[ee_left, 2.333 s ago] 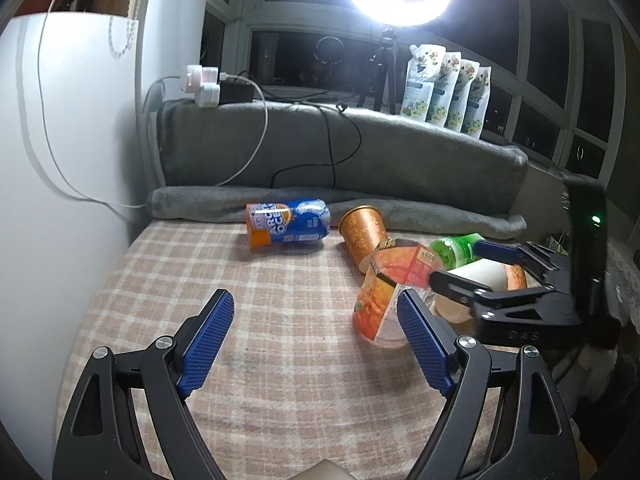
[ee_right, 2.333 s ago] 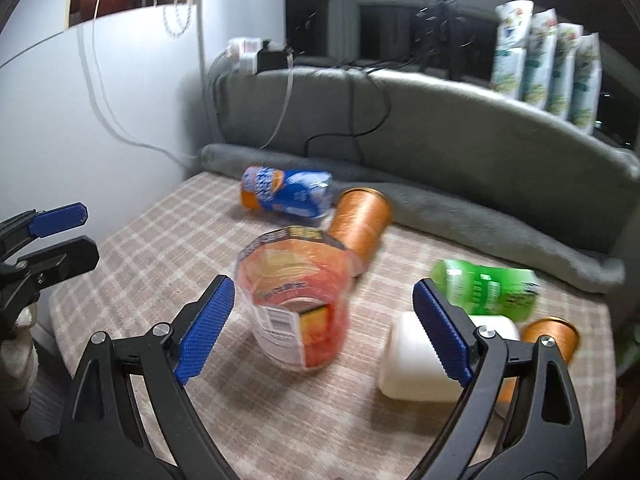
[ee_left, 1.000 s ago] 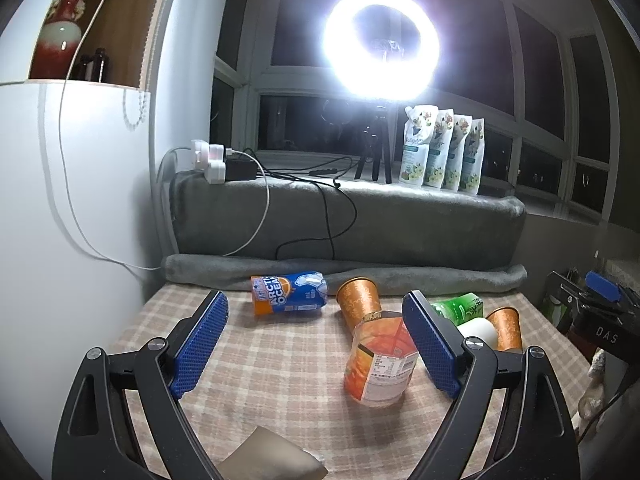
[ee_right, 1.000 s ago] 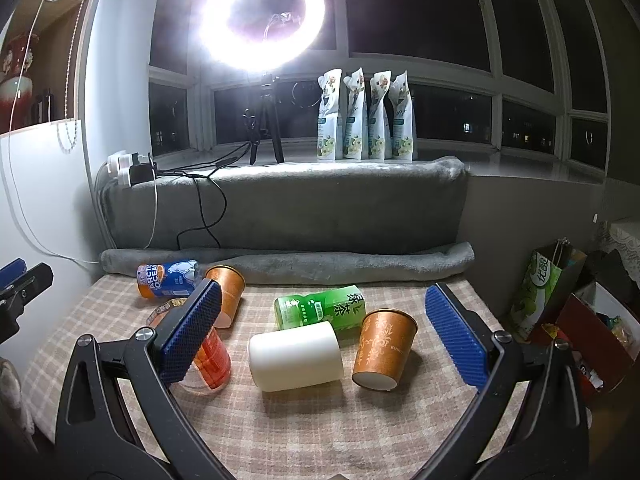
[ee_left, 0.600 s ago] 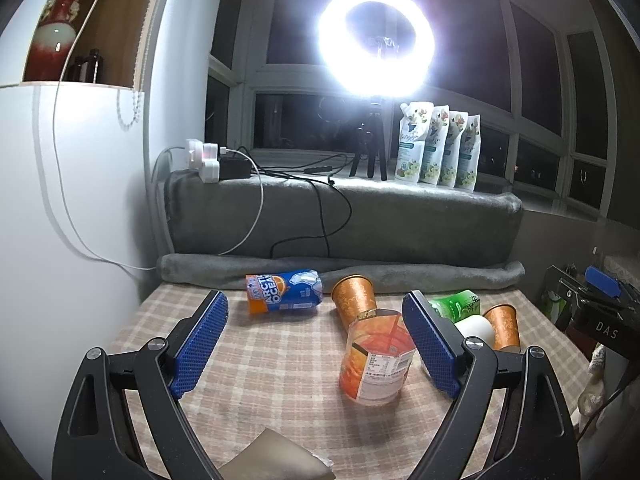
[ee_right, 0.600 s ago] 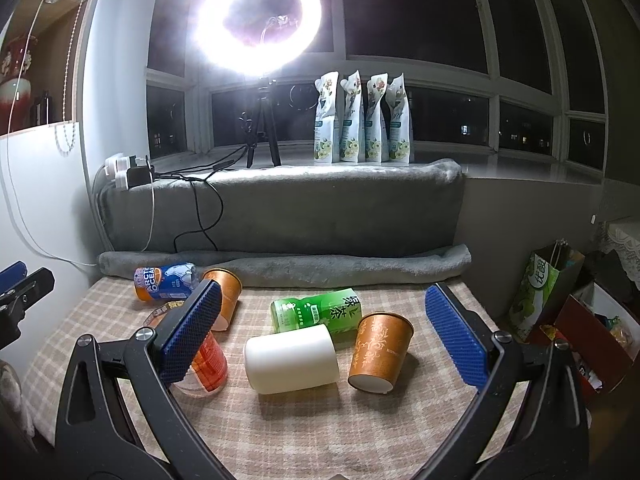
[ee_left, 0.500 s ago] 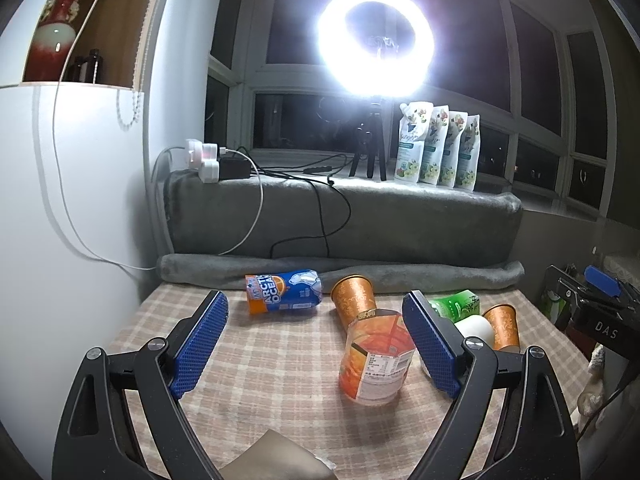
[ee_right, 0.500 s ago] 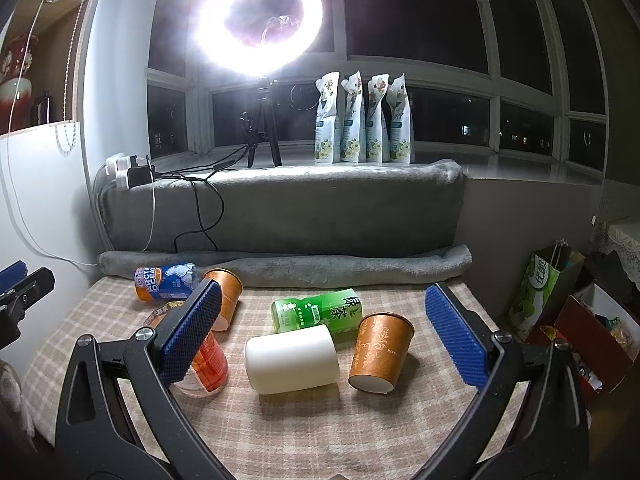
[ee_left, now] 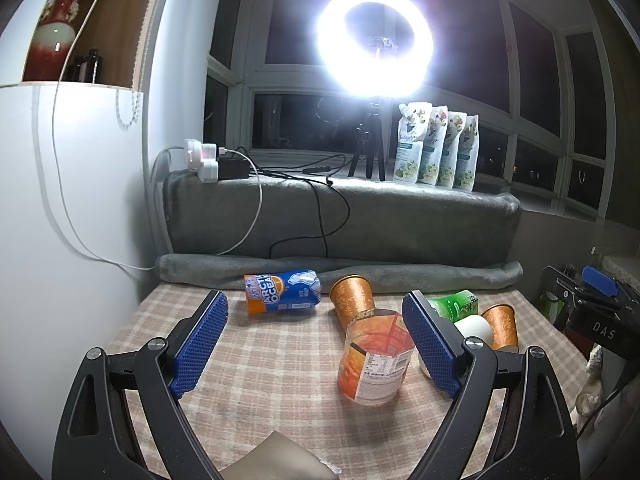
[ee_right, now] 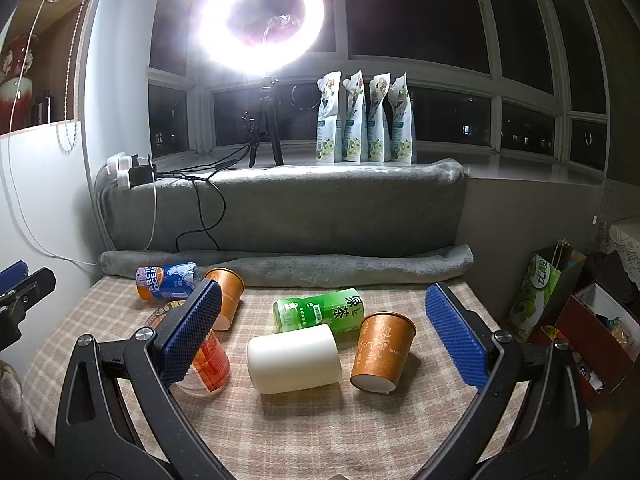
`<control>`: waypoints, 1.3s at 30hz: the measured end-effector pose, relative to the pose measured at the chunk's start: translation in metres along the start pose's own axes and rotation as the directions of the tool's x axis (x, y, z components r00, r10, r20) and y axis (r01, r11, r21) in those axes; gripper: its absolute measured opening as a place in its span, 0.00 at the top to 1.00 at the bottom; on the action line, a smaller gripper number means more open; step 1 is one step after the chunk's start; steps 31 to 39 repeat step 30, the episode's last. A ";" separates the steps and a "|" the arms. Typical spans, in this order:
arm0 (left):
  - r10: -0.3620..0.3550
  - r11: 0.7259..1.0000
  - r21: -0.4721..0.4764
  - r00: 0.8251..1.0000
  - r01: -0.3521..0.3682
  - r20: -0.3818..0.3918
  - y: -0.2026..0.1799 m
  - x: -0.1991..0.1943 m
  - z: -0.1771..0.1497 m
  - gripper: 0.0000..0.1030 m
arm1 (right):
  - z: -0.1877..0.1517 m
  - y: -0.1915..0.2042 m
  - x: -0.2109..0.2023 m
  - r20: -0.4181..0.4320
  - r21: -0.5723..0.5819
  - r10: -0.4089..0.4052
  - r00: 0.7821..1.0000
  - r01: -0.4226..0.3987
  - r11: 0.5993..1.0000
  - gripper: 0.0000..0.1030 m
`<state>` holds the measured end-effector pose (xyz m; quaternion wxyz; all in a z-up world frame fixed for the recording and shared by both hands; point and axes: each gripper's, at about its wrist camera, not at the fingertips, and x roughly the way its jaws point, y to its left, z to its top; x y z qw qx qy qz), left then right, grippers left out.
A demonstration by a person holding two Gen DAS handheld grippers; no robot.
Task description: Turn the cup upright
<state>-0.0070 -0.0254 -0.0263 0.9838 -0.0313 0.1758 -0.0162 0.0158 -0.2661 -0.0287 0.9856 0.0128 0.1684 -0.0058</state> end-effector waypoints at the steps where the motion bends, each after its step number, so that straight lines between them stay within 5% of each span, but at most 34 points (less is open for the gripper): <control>1: 0.000 1.000 -0.002 1.000 0.000 0.000 0.000 0.000 0.000 0.13 | 0.000 0.000 -0.001 0.000 0.000 0.000 1.000 0.000 1.000 0.00; 39: -0.001 1.000 0.006 1.000 0.001 0.009 -0.001 -0.002 0.002 0.13 | 0.000 0.001 -0.001 0.000 0.000 0.004 1.000 -0.004 1.000 0.00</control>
